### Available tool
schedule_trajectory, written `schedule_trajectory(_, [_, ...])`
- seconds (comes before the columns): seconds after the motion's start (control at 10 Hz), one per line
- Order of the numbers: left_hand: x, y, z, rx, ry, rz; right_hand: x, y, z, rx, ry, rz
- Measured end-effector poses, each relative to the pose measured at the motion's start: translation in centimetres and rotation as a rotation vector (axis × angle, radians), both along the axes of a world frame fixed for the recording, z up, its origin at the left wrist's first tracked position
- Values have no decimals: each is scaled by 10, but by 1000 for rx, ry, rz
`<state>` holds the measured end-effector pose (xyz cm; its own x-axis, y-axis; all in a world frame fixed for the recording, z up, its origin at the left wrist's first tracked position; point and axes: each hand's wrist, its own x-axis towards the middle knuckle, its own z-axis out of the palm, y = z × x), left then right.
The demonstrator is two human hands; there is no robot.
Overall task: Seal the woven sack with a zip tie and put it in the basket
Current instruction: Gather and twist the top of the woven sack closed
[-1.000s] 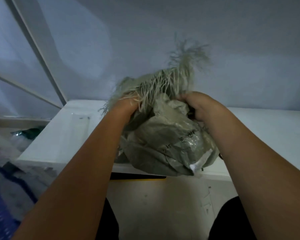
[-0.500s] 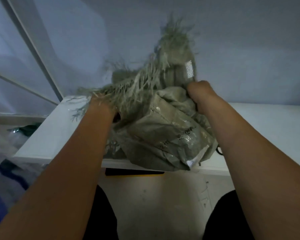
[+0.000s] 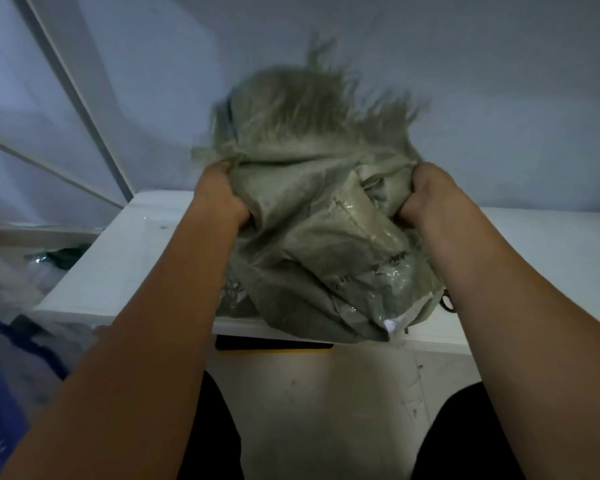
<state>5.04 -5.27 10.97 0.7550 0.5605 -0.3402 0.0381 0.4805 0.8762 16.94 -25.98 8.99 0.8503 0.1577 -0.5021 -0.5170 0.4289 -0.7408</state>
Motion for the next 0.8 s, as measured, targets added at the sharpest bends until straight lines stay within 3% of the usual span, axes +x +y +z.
schedule_trajectory(0.1, [-15, -10, 4, 20, 128, -39, 23, 1, -21, -147, -35, 1])
schedule_trajectory(0.2, [-5, 1, 2, 49, 101, -193, 69, -9, -54, -388, -173, 84])
schedule_trajectory(0.3, [4, 4, -4, 230, 77, -184, 12, 4, -14, -381, -120, 176])
schedule_trajectory(0.4, [3, 0, 1, 56, -186, -373, -14, 5, 7, -291, -219, 297])
schedule_trajectory(0.5, [2, 9, -3, -108, -299, -357, -17, -3, 18, -108, -225, 213])
schedule_trajectory(0.6, [1, 17, -11, -159, -271, -199, -8, -11, 13, -28, -131, 61])
schedule_trajectory(0.7, [2, 21, -15, -172, -272, -81, 9, -17, -1, -74, -53, -59])
schedule_trajectory(0.8, [5, 20, -12, -102, -242, -77, 29, -20, -12, -115, -58, -69])
